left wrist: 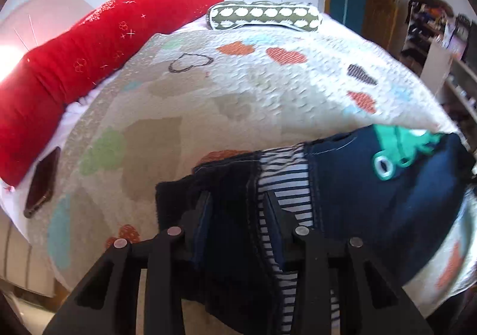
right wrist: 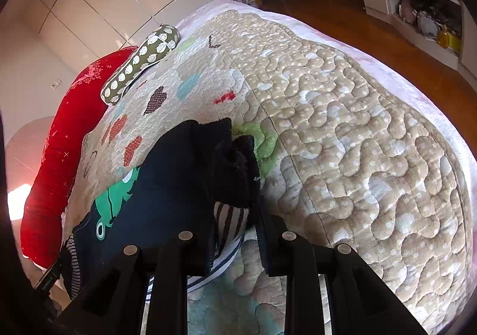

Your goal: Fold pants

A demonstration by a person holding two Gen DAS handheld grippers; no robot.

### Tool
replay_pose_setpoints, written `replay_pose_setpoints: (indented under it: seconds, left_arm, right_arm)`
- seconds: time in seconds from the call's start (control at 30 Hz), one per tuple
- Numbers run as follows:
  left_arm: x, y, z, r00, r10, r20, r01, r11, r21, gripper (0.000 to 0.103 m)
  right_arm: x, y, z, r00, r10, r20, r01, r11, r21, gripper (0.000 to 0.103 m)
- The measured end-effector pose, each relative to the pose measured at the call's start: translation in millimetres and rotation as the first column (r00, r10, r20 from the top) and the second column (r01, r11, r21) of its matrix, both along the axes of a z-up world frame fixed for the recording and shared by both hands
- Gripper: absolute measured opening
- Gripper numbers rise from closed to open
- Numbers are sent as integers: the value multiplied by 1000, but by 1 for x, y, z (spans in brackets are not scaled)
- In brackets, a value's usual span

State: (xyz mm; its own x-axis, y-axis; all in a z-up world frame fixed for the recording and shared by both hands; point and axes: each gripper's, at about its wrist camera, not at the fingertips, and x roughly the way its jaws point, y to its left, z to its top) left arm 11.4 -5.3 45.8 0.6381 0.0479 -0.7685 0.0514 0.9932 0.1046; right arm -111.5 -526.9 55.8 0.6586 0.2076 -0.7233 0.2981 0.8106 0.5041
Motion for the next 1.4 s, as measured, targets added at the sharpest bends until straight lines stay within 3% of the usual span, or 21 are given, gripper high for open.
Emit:
replay_pose_setpoints:
  seconds: [0.07, 0.3, 0.43, 0.5, 0.6, 0.67, 0.77, 0.9, 0.97, 1.13, 1.27, 1.33, 1.4]
  left_arm:
    - [9, 11, -9, 1000, -5, -19, 5, 1000, -23, 32]
    - [20, 24, 0, 995, -90, -45, 84, 988, -129, 32]
    - [-3, 37, 33, 991, -129, -28, 118, 960, -255, 32]
    - [-17, 30, 57, 987, -162, 10, 159, 950, -269, 33]
    - [-24, -7, 85, 966, -253, 45, 256, 929, -267, 47]
    - [-17, -45, 96, 942, -331, 57, 333, 902, -274, 56]
    - [4, -114, 99, 892, -451, 23, 437, 849, -296, 57]
    - [37, -214, 80, 807, -588, -55, 548, 781, -301, 57]
    - [55, -255, 64, 765, -634, -114, 570, 749, -338, 57]
    - [95, -318, 24, 715, -672, -195, 577, 723, -380, 57]
    - [110, -349, 0, 649, -717, -254, 592, 686, -424, 57]
    - [109, -364, -10, 599, -747, -288, 623, 661, -418, 57]
    - [103, -372, -16, 572, -759, -311, 643, 650, -405, 57]
  right_arm:
    - [0, 1, -2, 1000, 5, 0, -5, 1000, 0, 26]
    - [6, 14, -9, 1000, 6, 11, -6, 1000, -30, 32]
    - [3, 7, -10, 999, 13, 33, -15, 999, 49, 35]
    - [-3, 4, -8, 998, 8, 62, -12, 997, 80, 44]
    - [-13, 5, -3, 995, 2, 102, -8, 998, 68, 52]
    - [-17, 9, -2, 993, 14, 115, -21, 998, 63, 52]
    - [-20, 18, -2, 992, 31, 122, -37, 998, 53, 52]
    - [-20, 18, -7, 992, 37, 124, -45, 997, 62, 55]
    - [-22, 18, -7, 991, 36, 130, -45, 997, 66, 55]
    - [-23, 19, -9, 989, 45, 142, -54, 997, 59, 55]
    - [-22, 20, -11, 988, 48, 149, -57, 997, 54, 55]
    - [-20, 21, -11, 987, 45, 153, -53, 997, 54, 55]
    - [-19, 20, -10, 987, 35, 159, -44, 998, 54, 55]
